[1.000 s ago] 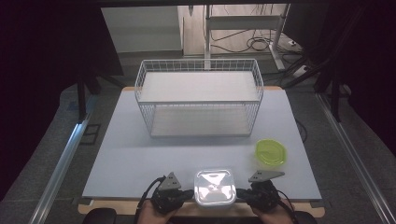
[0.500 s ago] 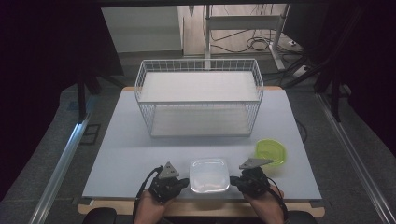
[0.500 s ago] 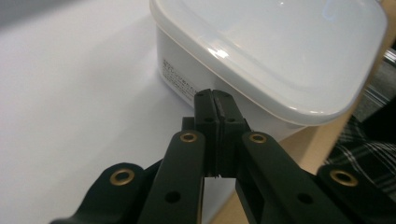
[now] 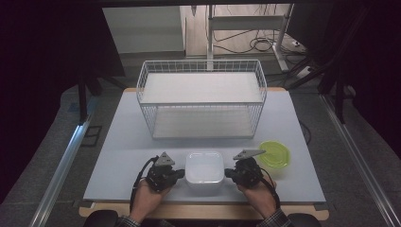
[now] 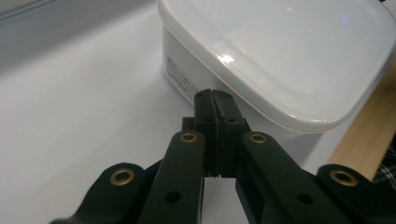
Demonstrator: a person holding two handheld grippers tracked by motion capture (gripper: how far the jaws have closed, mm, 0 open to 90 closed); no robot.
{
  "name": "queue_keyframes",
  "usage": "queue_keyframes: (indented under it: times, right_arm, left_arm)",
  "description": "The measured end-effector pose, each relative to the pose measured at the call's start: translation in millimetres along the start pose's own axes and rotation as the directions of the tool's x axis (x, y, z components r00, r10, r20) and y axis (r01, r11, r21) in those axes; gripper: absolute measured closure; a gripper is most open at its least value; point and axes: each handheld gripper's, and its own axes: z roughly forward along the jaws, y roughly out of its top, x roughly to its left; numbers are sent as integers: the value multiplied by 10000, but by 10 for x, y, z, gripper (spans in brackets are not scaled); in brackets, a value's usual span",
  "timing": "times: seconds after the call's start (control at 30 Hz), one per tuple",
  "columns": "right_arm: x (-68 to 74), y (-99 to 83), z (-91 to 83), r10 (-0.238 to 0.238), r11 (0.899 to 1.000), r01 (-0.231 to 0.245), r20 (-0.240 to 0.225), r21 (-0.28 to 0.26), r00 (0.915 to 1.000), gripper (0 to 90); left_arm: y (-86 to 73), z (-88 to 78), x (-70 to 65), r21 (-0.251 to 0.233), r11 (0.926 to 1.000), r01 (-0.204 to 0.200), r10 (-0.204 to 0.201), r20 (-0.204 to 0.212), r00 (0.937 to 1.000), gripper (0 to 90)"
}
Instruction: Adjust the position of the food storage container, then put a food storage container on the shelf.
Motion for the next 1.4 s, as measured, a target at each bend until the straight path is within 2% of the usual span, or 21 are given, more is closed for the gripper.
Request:
queue_keyframes:
  times: [0.2, 0.33, 0.4, 0.47, 0.5, 0.53, 0.57, 0.6, 0.63, 0.73, 0.77, 0.8, 0.83, 0.87, 0.9, 0.93, 0.97, 1.1, 1.2, 1.27, 1.4]
  right_arm:
    - [20, 83, 75, -219, 9997, 218, 100, 48, 9997, 898]
    - [20, 70, 68, -259, 9996, 259, 26, -64, 9997, 895]
    - [14, 62, 30, -302, 9994, 302, 20, -187, 9995, 867]
    - [-4, 53, -22, -446, 9985, 454, 243, -316, 9987, 843]
    - [-58, 31, -86, -409, 9978, 426, 336, -514, 9986, 804]
    - [-58, 31, -86, -409, 9978, 426, 336, -514, 9986, 804]
    - [-114, 0, -147, -447, 9965, 468, 319, -691, 9985, 762]
    - [-114, 0, -147, -447, 9965, 468, 319, -691, 9985, 762]
    - [-134, -14, -176, -486, 9961, 508, 322, -722, 9983, 735]
    - [-172, -46, -244, -479, 9940, 504, 287, -966, 9984, 619]
    - [-172, -57, -256, -520, 9930, 544, 251, -1053, 9983, 537]
    - [-172, -57, -256, -520, 9930, 544, 251, -1053, 9983, 537]
    - [-162, -72, -252, -694, 9917, 709, 179, -1073, 9974, 451]
    - [-162, -72, -252, -694, 9917, 709, 179, -1073, 9974, 451]
    - [-147, -94, -248, -832, 9905, 845, 165, -1081, 9964, 363]
    - [-147, -94, -248, -832, 9905, 845, 165, -1081, 9964, 363]
    - [-142, -116, -249, -858, 9892, 868, 138, -1184, 9962, 284]
    - [-149, -147, -251, -864, 9889, 876, 152, -1201, 9961, 227]
    - [-162, -169, -248, -784, 9887, 801, 179, -1268, 9968, 191]
    - [-168, -172, -251, -664, 9876, 680, 157, -1413, 9977, 164]
    - [-165, -160, -250, -593, 9862, 597, 74, -1542, 9982, 134]
  left_arm:
    - [-15, -20, 65, -99, 9998, 197, -198, -99, 9998, 897]
    - [-27, -24, 69, -151, 9999, 70, -72, -137, 9999, 881]
    - [-52, -50, 68, -191, 9998, -102, 95, -368, 9993, 839]
    - [-88, -86, 82, -169, 9993, -328, 315, -715, 9969, 798]
    - [-113, -110, 101, -213, 9991, -366, 347, -816, 9961, 741]
    - [-136, -139, 121, -275, 9991, -333, 307, -882, 9956, 741]
    - [-173, -202, 144, -458, 9984, -334, 281, -1108, 9934, 676]
    - [-173, -202, 144, -458, 9984, -334, 281, -1108, 9934, 645]
    - [-191, -259, 160, -530, 9976, -450, 382, -1228, 9917, 645]
    - [-215, -322, 179, -752, 9958, -513, 421, -1194, 9919, 500]
    - [-237, -325, 205, -734, 9954, -615, 536, -1057, 9930, 402]
    - [-237, -325, 205, -734, 9954, -615, 536, -1057, 9930, 346]
    - [-261, -310, 225, -634, 9954, -721, 653, -1032, 9925, 291]
    - [-261, -310, 225, -634, 9954, -721, 653, -1032, 9925, 257]
    - [-272, -306, 227, -600, 9950, -803, 735, -1090, 9913, 216]
    - [-272, -306, 227, -600, 9950, -803, 735, -1090, 9913, 182]
    - [-274, -308, 220, -598, 9946, -848, 775, -1149, 9903, 163]
    - [-280, -317, 207, -691, 9930, -957, 869, -1208, 9889, 124]
    - [-285, -310, 215, -943, 9909, -961, 852, -1128, 9900, 85]
    - [-288, -306, 220, -1106, 9881, -1073, 939, -1198, 9883, 63]
    - [-291, -301, 243, -1420, 9846, -1022, 902, -885, 9920, 41]
